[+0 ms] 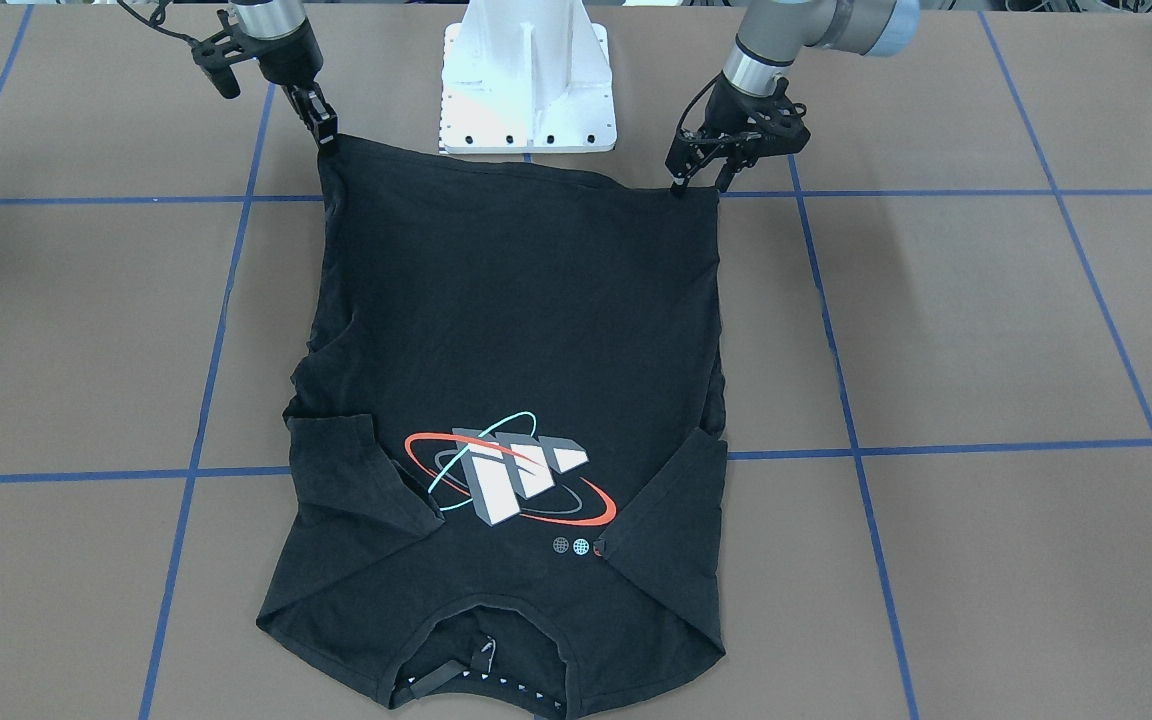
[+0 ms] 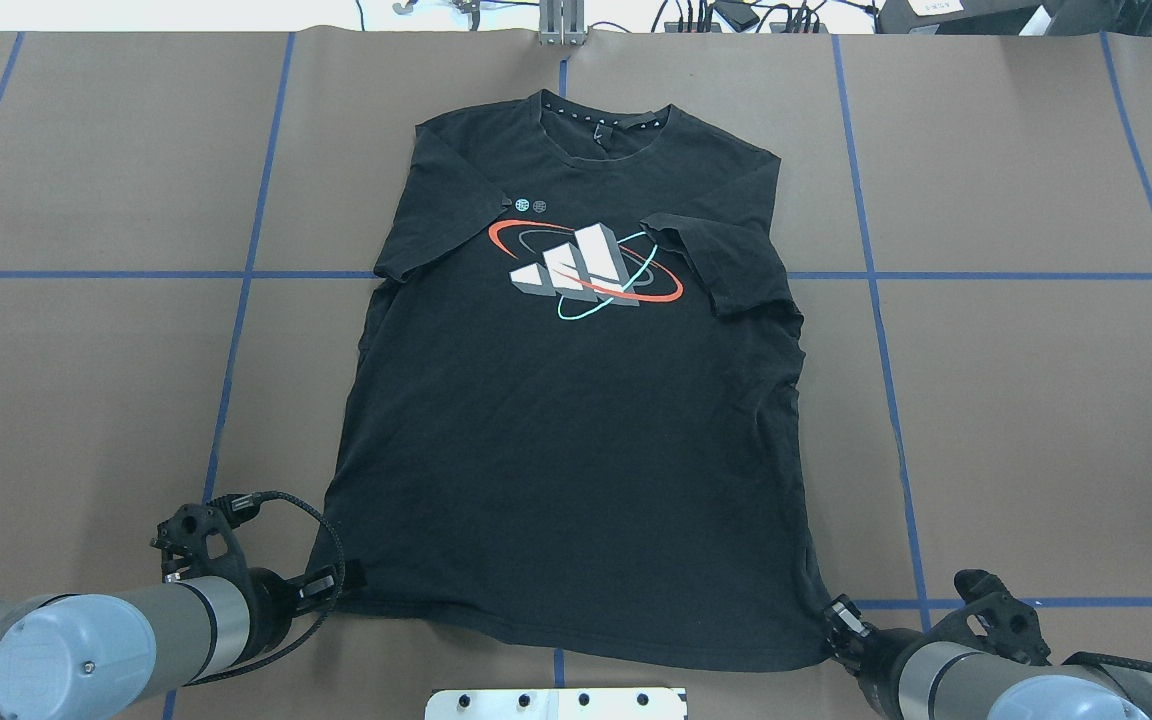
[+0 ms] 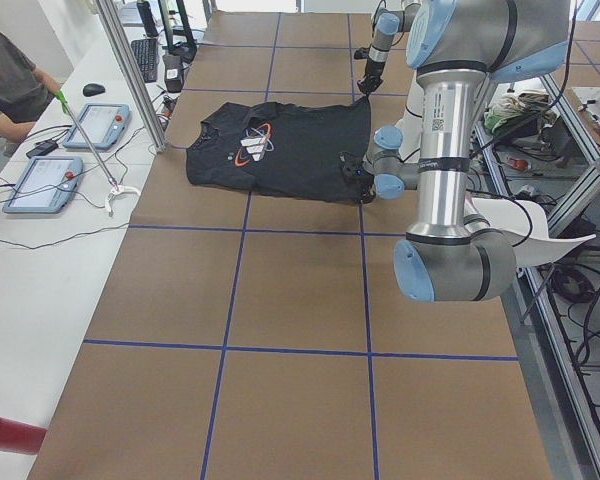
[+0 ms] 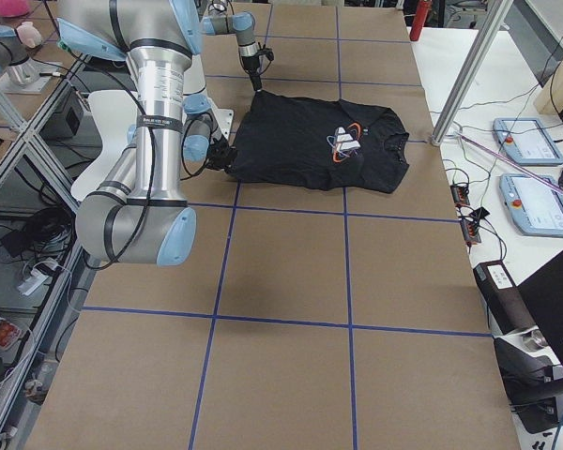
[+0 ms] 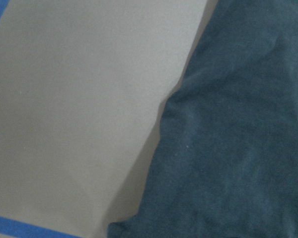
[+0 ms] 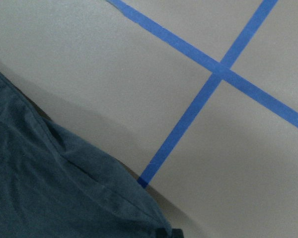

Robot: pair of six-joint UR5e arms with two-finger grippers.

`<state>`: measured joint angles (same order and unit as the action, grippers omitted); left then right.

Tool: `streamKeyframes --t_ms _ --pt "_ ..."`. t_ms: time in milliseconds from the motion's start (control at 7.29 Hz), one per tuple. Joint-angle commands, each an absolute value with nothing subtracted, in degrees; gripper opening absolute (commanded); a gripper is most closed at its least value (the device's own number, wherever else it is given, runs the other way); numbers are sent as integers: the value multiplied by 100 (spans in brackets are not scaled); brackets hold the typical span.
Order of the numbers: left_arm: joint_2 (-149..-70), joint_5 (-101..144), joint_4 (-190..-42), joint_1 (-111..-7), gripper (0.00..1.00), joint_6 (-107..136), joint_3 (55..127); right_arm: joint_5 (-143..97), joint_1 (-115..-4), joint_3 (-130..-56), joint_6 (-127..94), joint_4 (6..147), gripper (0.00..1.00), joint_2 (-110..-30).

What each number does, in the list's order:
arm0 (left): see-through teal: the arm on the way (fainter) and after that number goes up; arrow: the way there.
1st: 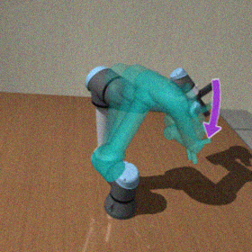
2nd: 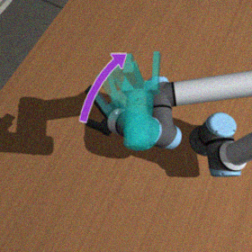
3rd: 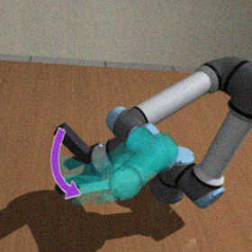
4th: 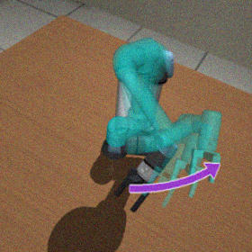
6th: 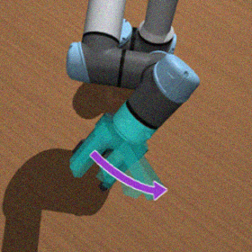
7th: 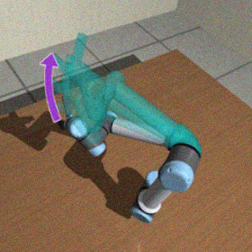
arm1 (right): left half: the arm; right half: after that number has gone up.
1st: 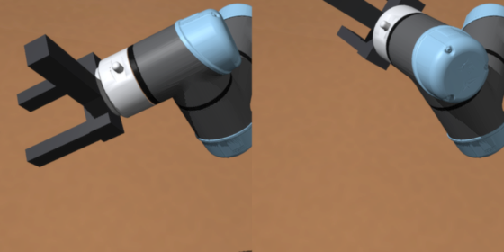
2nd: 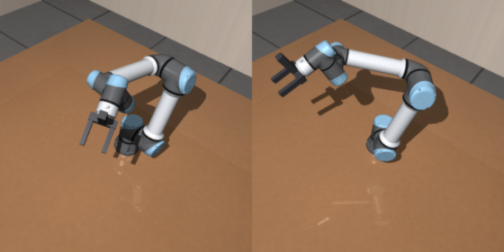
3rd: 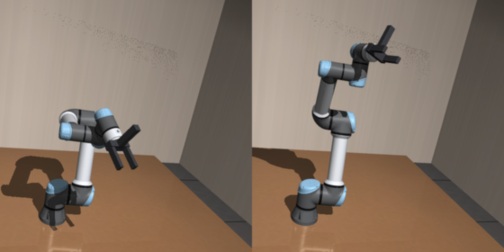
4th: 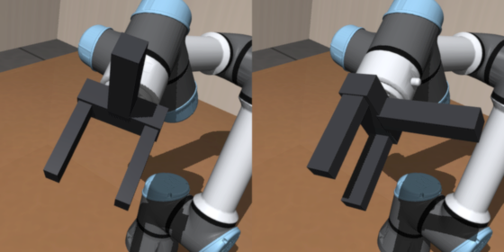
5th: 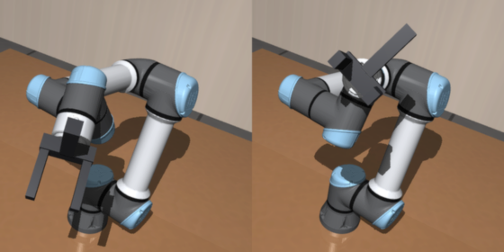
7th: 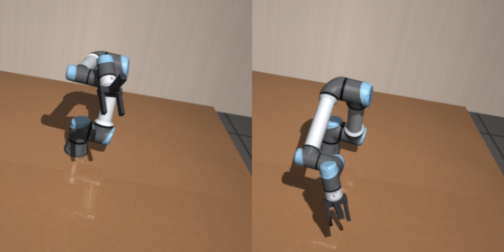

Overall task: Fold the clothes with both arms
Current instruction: 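Lower the left gripper to the hem corner nearest it and grasp both hem corners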

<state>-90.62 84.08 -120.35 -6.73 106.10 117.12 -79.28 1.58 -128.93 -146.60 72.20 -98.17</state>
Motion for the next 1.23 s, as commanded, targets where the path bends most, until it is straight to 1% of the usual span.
streamKeyframes --t_ms 0,137,548,685,822,1097 --pt "-9053 8402 -12032 -668 19 10661 11698 -7928 158 -12894 -14660 7216 0 -9809" --pt "-9035 8402 -12032 -668 0 10661 11724 -7928 167 -12894 -14660 7216 0 -9800" --pt "-8983 8437 -11910 -668 0 10670 11891 -7928 158 -12920 -14660 7216 0 -9791" --pt "-8982 8455 -11570 -668 0 10679 12092 -7928 150 -12955 -14660 7216 0 -9791" --pt "-8982 8620 -11157 -668 0 10687 12468 -7928 149 -13033 -14660 7216 0 -9817" --pt "-8982 8841 -11004 -650 0 10836 12813 -8164 132 -13235 -14651 7216 0 -9948"
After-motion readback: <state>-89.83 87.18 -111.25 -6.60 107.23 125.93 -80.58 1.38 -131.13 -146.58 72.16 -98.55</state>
